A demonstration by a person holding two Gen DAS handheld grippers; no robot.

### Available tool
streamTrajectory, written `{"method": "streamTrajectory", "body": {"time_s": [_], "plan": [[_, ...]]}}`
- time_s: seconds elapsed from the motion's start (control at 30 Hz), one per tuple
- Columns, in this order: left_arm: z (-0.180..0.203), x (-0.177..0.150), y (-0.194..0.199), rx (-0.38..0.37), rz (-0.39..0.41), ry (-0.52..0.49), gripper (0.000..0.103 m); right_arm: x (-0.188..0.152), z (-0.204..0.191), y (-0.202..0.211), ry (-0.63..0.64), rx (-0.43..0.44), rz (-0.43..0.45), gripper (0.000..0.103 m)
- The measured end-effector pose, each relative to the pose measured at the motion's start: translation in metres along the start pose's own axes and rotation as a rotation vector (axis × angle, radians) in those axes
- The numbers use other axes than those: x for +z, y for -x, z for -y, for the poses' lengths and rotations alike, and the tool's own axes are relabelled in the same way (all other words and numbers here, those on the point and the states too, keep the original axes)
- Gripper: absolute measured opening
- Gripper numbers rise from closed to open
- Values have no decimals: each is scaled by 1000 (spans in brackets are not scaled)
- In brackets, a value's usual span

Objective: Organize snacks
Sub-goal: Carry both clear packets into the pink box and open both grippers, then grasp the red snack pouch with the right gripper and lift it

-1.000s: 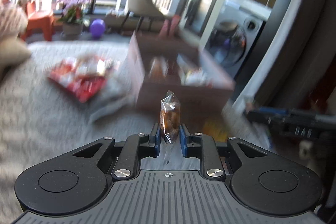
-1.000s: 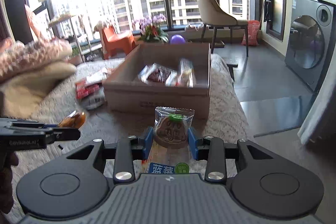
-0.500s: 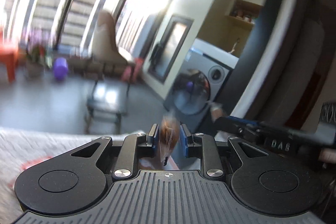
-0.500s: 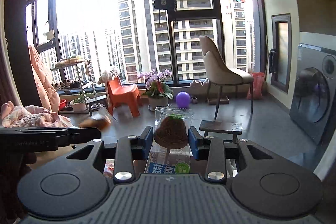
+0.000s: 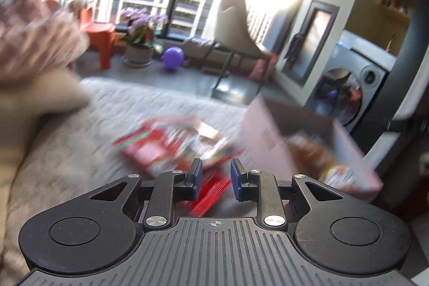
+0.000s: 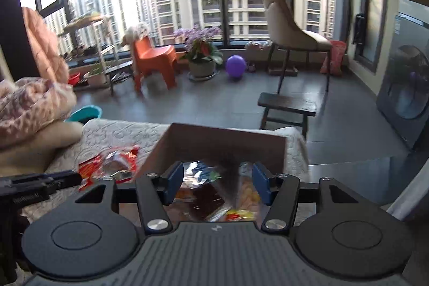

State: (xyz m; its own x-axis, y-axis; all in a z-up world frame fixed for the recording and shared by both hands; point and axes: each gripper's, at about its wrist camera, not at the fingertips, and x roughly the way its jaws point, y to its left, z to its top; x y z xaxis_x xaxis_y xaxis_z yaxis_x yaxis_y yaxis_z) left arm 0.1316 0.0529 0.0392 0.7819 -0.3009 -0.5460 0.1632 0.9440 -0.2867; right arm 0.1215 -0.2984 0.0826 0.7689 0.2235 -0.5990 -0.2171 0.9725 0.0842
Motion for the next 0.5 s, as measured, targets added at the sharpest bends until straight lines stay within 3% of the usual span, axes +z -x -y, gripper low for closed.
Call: {"method": "streamTrajectory", "body": {"time_s": [0.17,0.23,0.33,0.4,0.5], "plan": [[-42,-25,8,36,-16,79,26,10,-64,-25,59,136,-66,59],[-61,-29,14,65,6,140,26,18,-98,-42,87,202,-113,61],[-80,-29,26,48,45,201,26,29,-140,-83,84,276,-213,61],[-85,-27,33,17,53,227,26,37,-161,-118,68,279,-271,61],[-96,-34,27,19,8,261,26,43,-176,-170,57,178,-298,61]]}}
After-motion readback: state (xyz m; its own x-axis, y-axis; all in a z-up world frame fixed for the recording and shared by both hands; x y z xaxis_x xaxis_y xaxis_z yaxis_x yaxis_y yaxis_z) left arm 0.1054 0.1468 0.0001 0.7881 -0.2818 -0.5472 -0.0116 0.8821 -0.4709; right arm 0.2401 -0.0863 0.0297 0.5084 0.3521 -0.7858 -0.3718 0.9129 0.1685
